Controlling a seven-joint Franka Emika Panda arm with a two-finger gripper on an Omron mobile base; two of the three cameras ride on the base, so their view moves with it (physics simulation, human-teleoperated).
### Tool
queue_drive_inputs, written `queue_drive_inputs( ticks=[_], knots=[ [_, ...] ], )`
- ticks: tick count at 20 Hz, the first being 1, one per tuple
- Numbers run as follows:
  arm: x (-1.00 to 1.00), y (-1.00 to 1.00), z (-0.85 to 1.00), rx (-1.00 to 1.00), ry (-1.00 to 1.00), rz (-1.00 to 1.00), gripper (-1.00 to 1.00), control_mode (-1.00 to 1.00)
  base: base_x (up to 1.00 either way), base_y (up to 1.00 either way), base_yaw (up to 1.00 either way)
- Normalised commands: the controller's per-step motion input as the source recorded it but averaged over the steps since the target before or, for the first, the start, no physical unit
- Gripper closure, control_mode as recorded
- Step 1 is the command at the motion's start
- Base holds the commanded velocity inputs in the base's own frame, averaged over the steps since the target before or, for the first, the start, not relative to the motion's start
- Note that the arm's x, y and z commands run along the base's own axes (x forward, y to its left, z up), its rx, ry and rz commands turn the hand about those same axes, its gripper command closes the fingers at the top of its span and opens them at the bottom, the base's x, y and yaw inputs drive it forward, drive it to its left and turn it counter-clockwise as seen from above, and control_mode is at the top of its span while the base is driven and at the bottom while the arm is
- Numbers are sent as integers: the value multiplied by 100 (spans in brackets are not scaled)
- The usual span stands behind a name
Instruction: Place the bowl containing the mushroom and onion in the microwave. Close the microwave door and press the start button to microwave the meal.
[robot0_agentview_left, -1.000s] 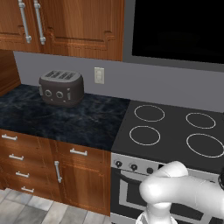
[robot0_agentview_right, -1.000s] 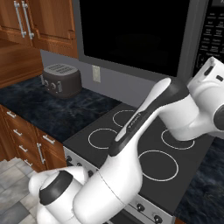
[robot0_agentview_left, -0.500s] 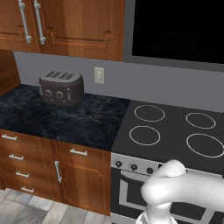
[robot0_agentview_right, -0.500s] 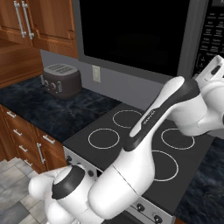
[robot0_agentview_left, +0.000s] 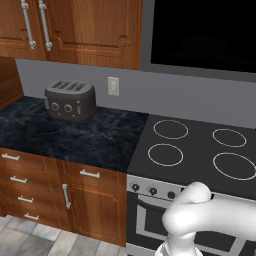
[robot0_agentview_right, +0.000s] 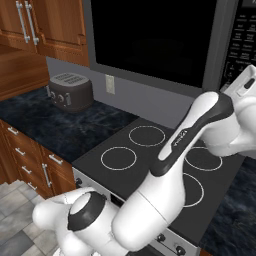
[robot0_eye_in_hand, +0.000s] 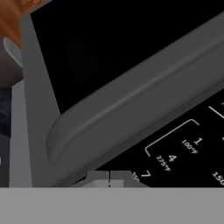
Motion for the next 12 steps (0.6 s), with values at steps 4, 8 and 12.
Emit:
queue_drive_inputs(
  ticks=[4, 8, 12],
  knots=[
    [29, -35, -15, 1, -4, 0, 100, -100, 0, 0, 0],
    [25, -28, -22, 0, -3, 0, 100, -100, 0, 0, 0],
    [24, -24, -28, -1, -3, -5, 100, -100, 0, 0, 0]
  ],
)
